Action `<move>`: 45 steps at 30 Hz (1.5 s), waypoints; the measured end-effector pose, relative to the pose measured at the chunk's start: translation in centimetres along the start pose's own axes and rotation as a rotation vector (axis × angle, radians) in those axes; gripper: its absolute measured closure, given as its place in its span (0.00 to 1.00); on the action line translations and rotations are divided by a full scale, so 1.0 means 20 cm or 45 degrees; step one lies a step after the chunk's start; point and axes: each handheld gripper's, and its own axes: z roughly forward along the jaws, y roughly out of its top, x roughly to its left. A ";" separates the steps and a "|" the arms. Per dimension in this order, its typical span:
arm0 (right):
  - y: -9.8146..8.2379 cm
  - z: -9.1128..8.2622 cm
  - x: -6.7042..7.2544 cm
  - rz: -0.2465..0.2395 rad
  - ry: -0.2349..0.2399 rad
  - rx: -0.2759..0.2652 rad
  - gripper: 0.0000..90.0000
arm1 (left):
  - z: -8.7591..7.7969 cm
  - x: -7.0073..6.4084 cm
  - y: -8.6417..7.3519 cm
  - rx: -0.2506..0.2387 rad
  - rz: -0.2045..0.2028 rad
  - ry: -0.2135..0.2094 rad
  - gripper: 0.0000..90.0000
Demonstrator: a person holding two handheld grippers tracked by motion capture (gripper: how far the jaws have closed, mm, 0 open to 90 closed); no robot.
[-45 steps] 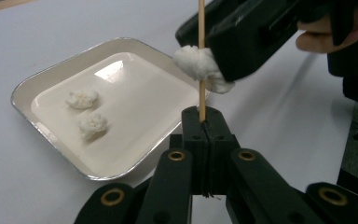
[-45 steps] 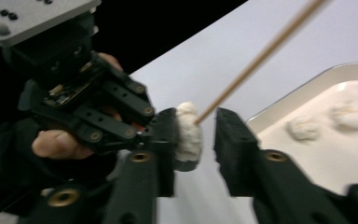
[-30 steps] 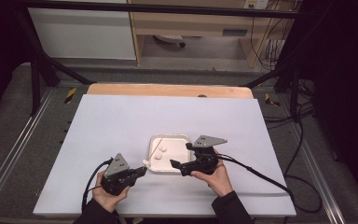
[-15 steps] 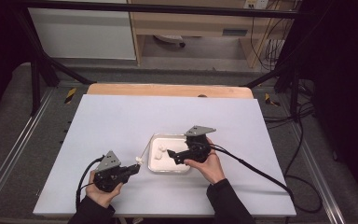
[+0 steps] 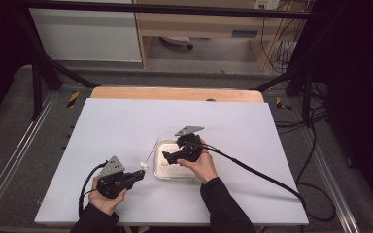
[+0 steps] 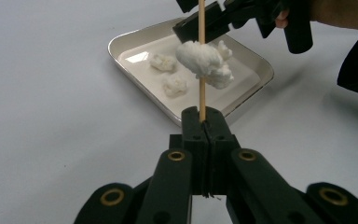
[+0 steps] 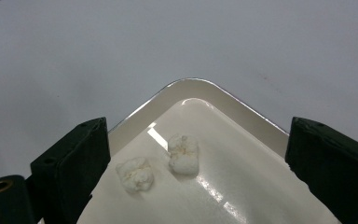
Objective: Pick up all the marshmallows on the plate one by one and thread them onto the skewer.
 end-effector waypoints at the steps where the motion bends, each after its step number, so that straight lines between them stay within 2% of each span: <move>1: 0.00 0.01 0.00 -0.001 -0.001 0.007 0.12 | 0.00 0.00 0.00 0.000 0.000 0.000 0.98; 5: 0.00 0.06 0.00 -0.010 0.001 0.026 0.17 | 0.00 0.00 0.00 0.001 0.000 -0.001 0.99; 14: -0.04 0.12 0.00 -0.040 -0.003 0.083 0.40 | 0.01 0.00 0.00 0.009 0.002 -0.008 0.99; 18: -0.04 0.13 0.00 -0.051 -0.015 0.086 0.51 | 0.01 0.00 0.00 0.009 0.005 -0.009 0.98; 33: -0.06 0.13 0.01 -0.121 0.010 0.103 0.77 | 0.01 0.00 0.00 0.009 0.004 -0.010 0.98; 41: -0.06 0.12 0.01 -0.106 0.013 0.096 0.81 | 0.01 0.00 0.00 0.009 0.007 -0.012 0.98; 45: -0.04 0.09 0.01 -0.093 0.036 0.073 0.82 | 0.01 -0.01 0.00 0.007 0.007 -0.015 0.99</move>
